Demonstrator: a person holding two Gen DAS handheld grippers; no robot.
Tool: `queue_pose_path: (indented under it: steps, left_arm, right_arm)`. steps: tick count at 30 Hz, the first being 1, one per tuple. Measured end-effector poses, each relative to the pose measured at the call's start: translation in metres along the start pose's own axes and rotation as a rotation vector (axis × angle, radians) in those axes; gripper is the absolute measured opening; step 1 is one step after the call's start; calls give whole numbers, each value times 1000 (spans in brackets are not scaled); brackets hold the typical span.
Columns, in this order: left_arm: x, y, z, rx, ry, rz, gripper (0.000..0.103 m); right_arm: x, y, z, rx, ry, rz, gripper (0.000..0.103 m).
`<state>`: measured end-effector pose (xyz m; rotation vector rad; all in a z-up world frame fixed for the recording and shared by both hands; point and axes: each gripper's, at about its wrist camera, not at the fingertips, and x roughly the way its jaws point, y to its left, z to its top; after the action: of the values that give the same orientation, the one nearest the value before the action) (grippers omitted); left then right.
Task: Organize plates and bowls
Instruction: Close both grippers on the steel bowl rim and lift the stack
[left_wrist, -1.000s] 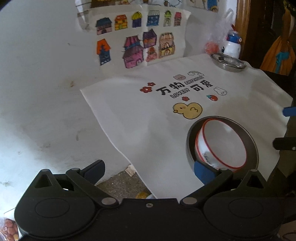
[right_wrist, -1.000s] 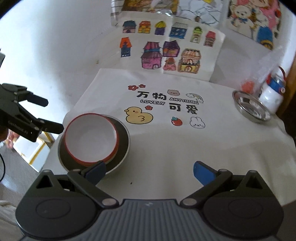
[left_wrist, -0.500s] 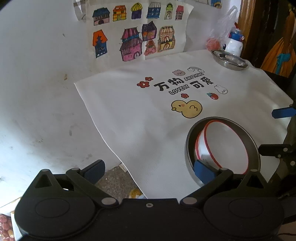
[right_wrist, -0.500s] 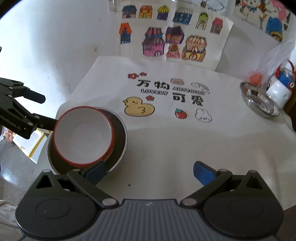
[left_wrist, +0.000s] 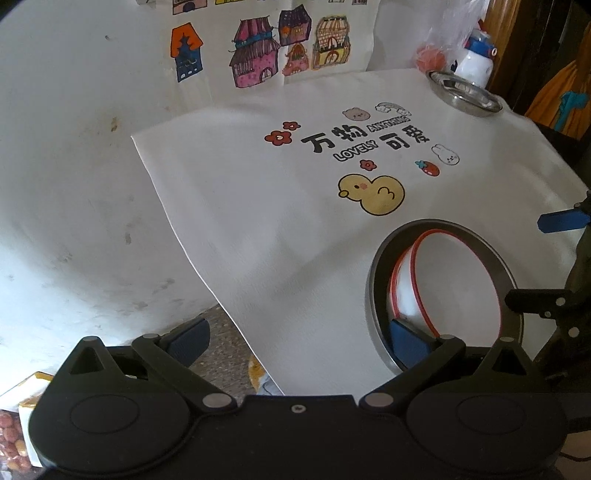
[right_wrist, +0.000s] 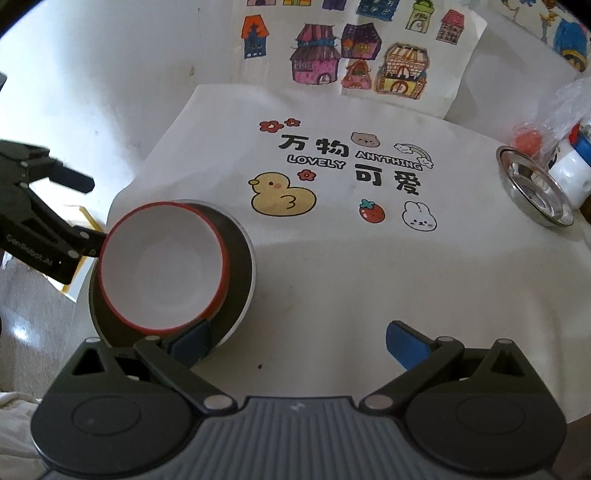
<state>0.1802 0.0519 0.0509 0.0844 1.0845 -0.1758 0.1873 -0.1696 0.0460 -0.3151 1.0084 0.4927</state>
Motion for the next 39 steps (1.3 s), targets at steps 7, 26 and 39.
queue_pose_path:
  steps: [7, 26, 39]
  left_arm:
    - [3, -11, 8, 83, 8, 28, 91]
    - [5, -11, 14, 30, 44, -107, 50]
    - [9, -9, 18, -29, 106, -154, 42]
  right_arm:
    - [3, -4, 1, 29, 8, 64, 85]
    - [5, -4, 26, -10, 158, 76, 59]
    - [0, -1, 36, 37, 228, 118, 29]
